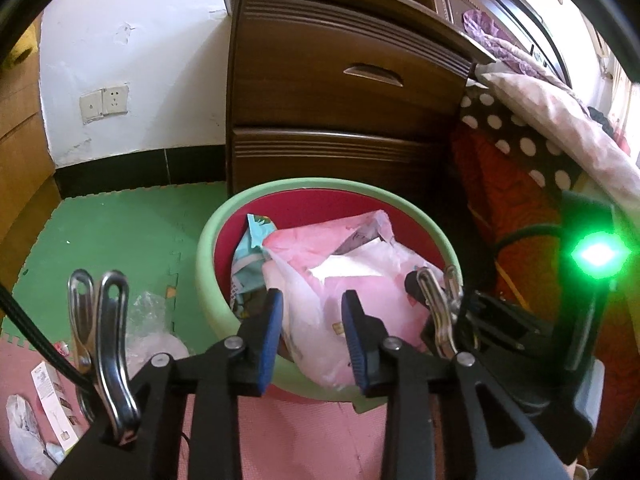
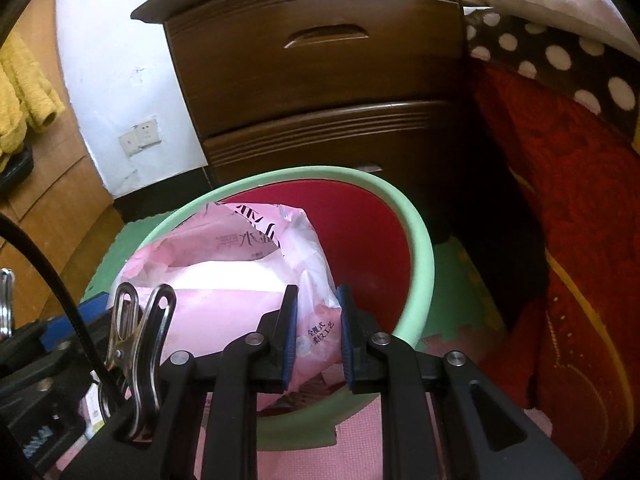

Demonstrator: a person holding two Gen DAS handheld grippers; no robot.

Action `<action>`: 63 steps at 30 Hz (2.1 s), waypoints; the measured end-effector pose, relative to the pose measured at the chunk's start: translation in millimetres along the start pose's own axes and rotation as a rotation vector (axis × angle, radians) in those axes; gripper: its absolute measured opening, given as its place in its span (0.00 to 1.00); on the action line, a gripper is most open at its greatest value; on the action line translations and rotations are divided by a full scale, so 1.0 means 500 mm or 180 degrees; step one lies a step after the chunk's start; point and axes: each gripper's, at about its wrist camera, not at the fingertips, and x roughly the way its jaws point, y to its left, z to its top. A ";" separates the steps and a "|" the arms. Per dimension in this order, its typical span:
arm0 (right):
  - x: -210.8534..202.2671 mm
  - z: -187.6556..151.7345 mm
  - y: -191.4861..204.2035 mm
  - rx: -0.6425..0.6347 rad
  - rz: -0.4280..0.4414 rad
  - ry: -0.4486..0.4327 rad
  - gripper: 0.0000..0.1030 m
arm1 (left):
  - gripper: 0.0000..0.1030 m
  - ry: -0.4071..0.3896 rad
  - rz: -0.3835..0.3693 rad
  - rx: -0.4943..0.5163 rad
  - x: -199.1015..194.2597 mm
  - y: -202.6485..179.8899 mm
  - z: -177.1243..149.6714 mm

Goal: Collect trash
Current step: 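Lower the pad pack into the bucket and open the right tool, then withdraw the right tool and move toward the clear 'I CAN'T SWIM' zip bag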

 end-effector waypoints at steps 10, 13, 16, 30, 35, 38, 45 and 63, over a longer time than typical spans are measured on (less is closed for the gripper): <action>-0.036 0.005 -0.008 0.0040 0.0107 -0.0275 0.30 | 0.31 -0.0057 0.0008 -0.0031 -0.020 0.015 0.000; -0.041 0.006 0.000 -0.0033 0.0120 -0.0325 0.32 | 0.31 -0.0064 0.0026 -0.0044 -0.023 0.016 0.002; -0.047 0.006 0.014 -0.0141 0.0120 -0.0377 0.32 | 0.31 -0.0090 0.0025 -0.0040 -0.029 0.017 0.002; -0.087 -0.019 0.074 -0.0372 0.0320 -0.0432 0.32 | 0.31 -0.0176 0.0326 0.0041 -0.093 0.064 -0.023; -0.120 -0.036 0.091 -0.0300 0.0517 -0.0445 0.32 | 0.31 -0.0202 0.0503 -0.0003 -0.149 0.117 -0.037; -0.137 -0.053 0.109 -0.0316 0.0619 -0.0444 0.32 | 0.31 -0.0247 0.0645 -0.0052 -0.192 0.156 -0.041; -0.158 -0.090 0.161 -0.0539 0.0710 -0.0405 0.32 | 0.31 -0.0275 0.1027 -0.0062 -0.292 0.241 -0.070; -0.161 -0.152 0.246 -0.0799 0.0920 -0.0262 0.33 | 0.31 -0.0333 0.2403 -0.0362 -0.600 0.542 -0.145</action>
